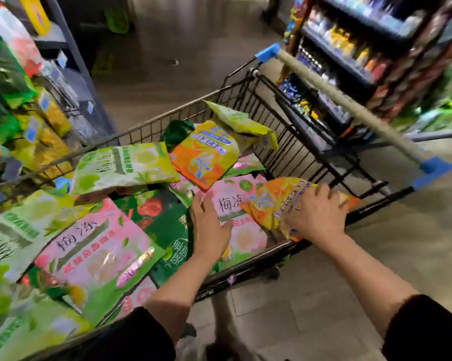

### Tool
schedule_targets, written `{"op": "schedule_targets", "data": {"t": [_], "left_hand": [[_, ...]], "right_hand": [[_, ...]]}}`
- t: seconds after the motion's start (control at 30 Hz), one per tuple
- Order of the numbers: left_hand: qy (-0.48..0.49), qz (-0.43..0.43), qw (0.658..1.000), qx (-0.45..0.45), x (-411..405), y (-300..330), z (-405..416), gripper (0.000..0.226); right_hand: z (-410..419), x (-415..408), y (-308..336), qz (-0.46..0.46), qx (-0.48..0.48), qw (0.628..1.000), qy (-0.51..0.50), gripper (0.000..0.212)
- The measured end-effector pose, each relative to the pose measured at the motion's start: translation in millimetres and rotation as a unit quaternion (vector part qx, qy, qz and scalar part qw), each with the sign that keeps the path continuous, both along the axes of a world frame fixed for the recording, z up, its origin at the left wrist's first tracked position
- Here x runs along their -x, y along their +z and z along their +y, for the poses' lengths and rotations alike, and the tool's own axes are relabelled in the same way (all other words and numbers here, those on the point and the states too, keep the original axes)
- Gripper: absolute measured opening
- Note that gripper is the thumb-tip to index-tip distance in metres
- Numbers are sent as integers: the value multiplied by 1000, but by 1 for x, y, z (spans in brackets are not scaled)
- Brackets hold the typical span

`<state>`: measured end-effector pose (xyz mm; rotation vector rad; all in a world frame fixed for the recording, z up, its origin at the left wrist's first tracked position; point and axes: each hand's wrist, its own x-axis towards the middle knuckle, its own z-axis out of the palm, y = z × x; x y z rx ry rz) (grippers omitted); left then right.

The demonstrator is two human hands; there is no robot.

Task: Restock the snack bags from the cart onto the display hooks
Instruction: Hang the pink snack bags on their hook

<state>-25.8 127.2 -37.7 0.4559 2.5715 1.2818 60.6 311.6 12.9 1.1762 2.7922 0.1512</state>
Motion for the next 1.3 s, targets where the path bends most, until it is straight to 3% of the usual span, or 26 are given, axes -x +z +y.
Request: {"op": "schedule_targets", "data": {"t": [0.1, 0.2, 0.27, 0.37, 0.43, 0.63, 0.77, 0.9, 1.17, 1.3], "left_hand": [[95, -35, 994, -40, 6, -6, 1, 83], [132, -63, 987, -63, 17, -17, -2, 54], [114, -69, 987, -86, 22, -20, -1, 43], [70, -124, 982, -122, 18, -17, 5, 71], [53, -150, 973, -165, 11, -17, 8, 70], [30, -10, 973, -227, 6, 2, -2, 29], [17, 43, 970, -240, 15, 28, -4, 12], [11, 68, 967, -245, 10, 43, 3, 7], [163, 141, 938, -273, 20, 52, -35, 14], [224, 169, 918, -280, 34, 67, -75, 10]], "right_hand": [[-2, 2, 2, 9, 27, 999, -38, 92], [-13, 8, 1, 21, 5, 999, -33, 95], [-20, 5, -4, 42, -7, 999, -2, 81], [-24, -3, -9, 71, -9, 997, 40, 64], [-22, -7, -8, 85, -3, 995, 57, 64], [-13, -31, -1, 232, 80, 946, 213, 79], [1, -55, 0, 263, 112, 911, 298, 60], [12, -70, -5, 280, 20, 913, 297, 18], [-21, 3, 55, 206, -14, 942, 264, 17], [-66, 75, 103, 265, 40, 925, 271, 14]]}}
